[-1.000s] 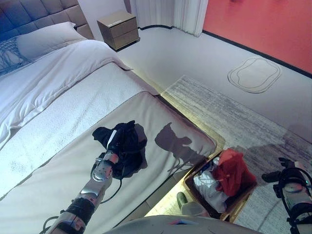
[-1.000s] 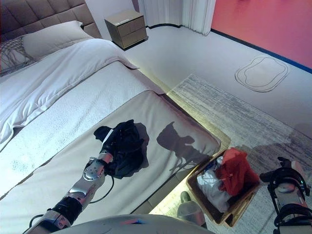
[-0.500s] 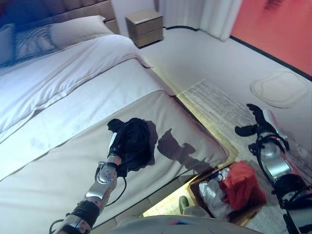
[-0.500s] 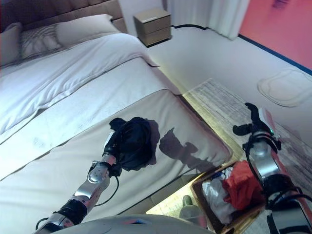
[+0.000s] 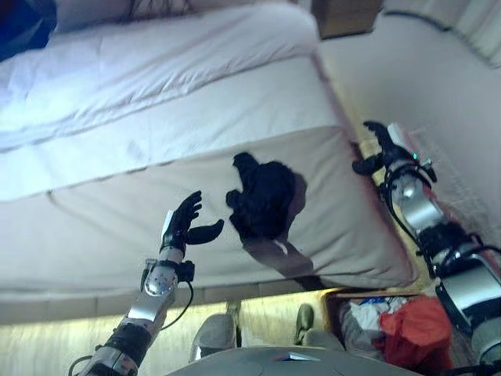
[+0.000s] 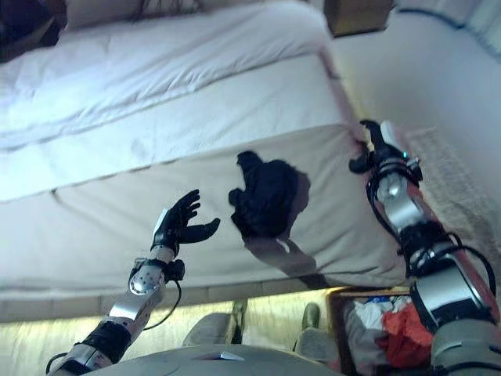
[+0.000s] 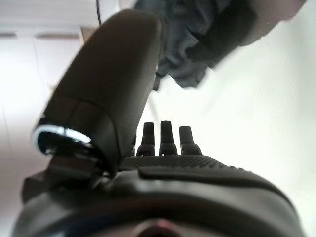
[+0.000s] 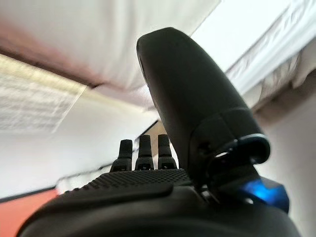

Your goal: Pick up the clothes from the bed and place them into the basket

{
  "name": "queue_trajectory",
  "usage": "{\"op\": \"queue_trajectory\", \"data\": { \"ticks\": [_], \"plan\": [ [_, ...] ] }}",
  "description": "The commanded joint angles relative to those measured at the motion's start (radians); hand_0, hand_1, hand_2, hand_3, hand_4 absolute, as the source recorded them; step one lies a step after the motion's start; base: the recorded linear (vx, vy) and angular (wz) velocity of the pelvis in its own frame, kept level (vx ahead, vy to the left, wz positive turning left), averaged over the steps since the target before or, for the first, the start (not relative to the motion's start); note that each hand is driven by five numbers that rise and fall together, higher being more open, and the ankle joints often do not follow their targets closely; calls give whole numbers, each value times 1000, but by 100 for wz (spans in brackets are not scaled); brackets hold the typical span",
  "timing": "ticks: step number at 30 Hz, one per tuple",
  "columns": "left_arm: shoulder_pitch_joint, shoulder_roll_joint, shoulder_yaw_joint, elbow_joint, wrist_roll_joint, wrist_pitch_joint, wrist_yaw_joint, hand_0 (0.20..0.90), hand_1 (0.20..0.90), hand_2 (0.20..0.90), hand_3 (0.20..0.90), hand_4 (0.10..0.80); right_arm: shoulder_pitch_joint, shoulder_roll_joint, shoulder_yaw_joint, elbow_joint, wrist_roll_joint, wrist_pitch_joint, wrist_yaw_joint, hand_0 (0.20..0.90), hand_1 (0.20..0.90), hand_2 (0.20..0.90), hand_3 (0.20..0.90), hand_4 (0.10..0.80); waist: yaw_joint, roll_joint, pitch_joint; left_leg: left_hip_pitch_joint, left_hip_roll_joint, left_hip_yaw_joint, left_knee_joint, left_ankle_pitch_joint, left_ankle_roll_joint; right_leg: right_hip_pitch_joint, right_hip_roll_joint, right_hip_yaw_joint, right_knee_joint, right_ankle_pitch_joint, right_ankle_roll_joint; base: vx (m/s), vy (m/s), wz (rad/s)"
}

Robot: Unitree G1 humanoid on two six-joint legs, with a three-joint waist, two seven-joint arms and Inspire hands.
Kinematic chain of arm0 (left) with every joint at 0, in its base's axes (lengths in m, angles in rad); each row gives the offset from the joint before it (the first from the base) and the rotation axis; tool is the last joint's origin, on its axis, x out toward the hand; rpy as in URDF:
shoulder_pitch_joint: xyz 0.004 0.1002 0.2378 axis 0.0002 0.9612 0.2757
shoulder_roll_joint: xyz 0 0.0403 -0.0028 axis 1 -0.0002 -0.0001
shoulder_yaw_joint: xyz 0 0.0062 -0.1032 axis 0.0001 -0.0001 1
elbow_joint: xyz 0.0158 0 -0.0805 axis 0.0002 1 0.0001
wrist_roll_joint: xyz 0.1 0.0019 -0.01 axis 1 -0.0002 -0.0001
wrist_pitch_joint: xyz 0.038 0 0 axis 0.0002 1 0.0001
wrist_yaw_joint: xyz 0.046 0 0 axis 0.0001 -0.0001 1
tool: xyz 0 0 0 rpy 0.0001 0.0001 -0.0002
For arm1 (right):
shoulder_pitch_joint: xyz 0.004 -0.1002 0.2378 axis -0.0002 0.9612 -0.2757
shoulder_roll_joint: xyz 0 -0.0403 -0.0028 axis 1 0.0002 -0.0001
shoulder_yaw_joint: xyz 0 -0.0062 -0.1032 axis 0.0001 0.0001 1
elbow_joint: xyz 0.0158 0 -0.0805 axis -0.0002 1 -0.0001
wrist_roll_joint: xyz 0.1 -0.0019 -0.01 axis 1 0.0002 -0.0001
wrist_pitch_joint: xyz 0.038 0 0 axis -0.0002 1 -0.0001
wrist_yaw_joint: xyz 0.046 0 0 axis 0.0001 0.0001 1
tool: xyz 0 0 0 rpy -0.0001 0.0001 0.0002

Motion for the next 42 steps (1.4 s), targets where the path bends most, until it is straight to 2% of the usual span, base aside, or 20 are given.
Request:
{"op": "queue_trajectory", "data": {
  "ticks": [1,4,8,9,11,17,21,27,30,31,32,36,42],
  "plan": [
    [-67,71,28,-115,-35,-146,7,900,900,900,900,800,-190,-35,79,-51,-11,-33,-52,900,900,900,900,800,40,-52,61,-40,-53,-14,226,-224,13,-81,-52,-25,253,-143,-71,-74,64,31],
    [-55,72,16,-147,-44,-183,7,900,900,900,900,800,-274,-24,145,-9,-32,-14,-56,900,900,900,900,800,79,-26,126,-120,-83,-53,297,-229,22,-149,-72,-39,350,-174,-86,-62,80,28],
    [-52,88,9,-185,-50,-195,13,900,900,900,900,800,-333,-19,177,25,-48,17,-38,900,900,900,900,800,106,-10,175,-195,-107,-70,366,-238,34,-213,-93,-50,436,-197,-91,-33,48,30],
    [-51,94,11,-192,-55,-199,15,900,900,900,900,800,-347,-11,186,45,-53,25,-33,900,900,900,900,800,117,-7,191,-204,-112,-73,395,-268,35,-224,-96,-44,473,-228,-87,24,8,29],
    [-52,99,13,-202,-60,-205,21,900,900,900,900,800,-372,4,200,87,-67,31,-16,900,900,900,900,800,133,0,208,-243,-125,-80,432,-276,44,-261,-109,-52,522,-240,-89,23,16,23],
    [-31,123,15,-263,-84,-209,10,900,900,900,900,800,-401,46,233,151,-90,76,26,900,900,900,900,800,174,19,208,-387,-148,-84,524,-293,65,-389,-133,-76,624,-258,-91,4,4,26],
    [-26,132,1,-291,-87,-216,2,900,900,900,900,800,-419,62,254,213,-108,95,69,900,900,900,900,800,190,31,208,-449,-155,-91,542,-286,75,-453,-136,-75,656,-261,-88,-18,8,10],
    [-24,150,-3,-332,-109,-211,8,900,900,900,900,800,-437,80,288,319,-117,139,189,900,900,900,900,800,208,53,208,-524,-162,-94,573,-283,87,-526,-135,-78,696,-267,-90,-31,-1,10],
    [-21,160,5,-344,-111,-206,0,900,900,900,900,800,-453,88,299,346,-97,149,260,900,900,900,900,800,217,52,208,-550,-163,-98,591,-286,91,-549,-133,-82,709,-267,-92,-35,-32,7],
    [-18,165,6,-348,-112,-207,-5,900,900,900,900,800,-456,89,302,354,-75,133,248,519,519,519,455,355,221,51,208,-556,-163,-100,598,-288,91,-554,-131,-83,712,-266,-91,-32,-43,1],
    [-18,166,8,-353,-109,-205,-6,900,900,900,900,800,-460,92,300,360,-64,118,230,300,300,300,200,100,222,49,208,-559,-162,-100,601,-289,92,-556,-130,-84,713,-266,-92,-34,-39,-1],
    [-19,168,12,-361,-98,-205,-8,900,900,900,900,800,-471,98,267,352,-26,66,138,300,300,300,200,100,219,38,208,-558,-157,-98,610,-298,94,-553,-121,-83,717,-266,-92,-39,-26,-3],
    [-25,162,2,-360,-87,-212,14,900,900,900,900,800,-469,85,242,320,-22,54,75,300,300,300,200,100,203,27,208,-529,-147,-88,596,-299,93,-523,-113,-81,692,-260,-91,-42,-4,-6]
  ]
}}
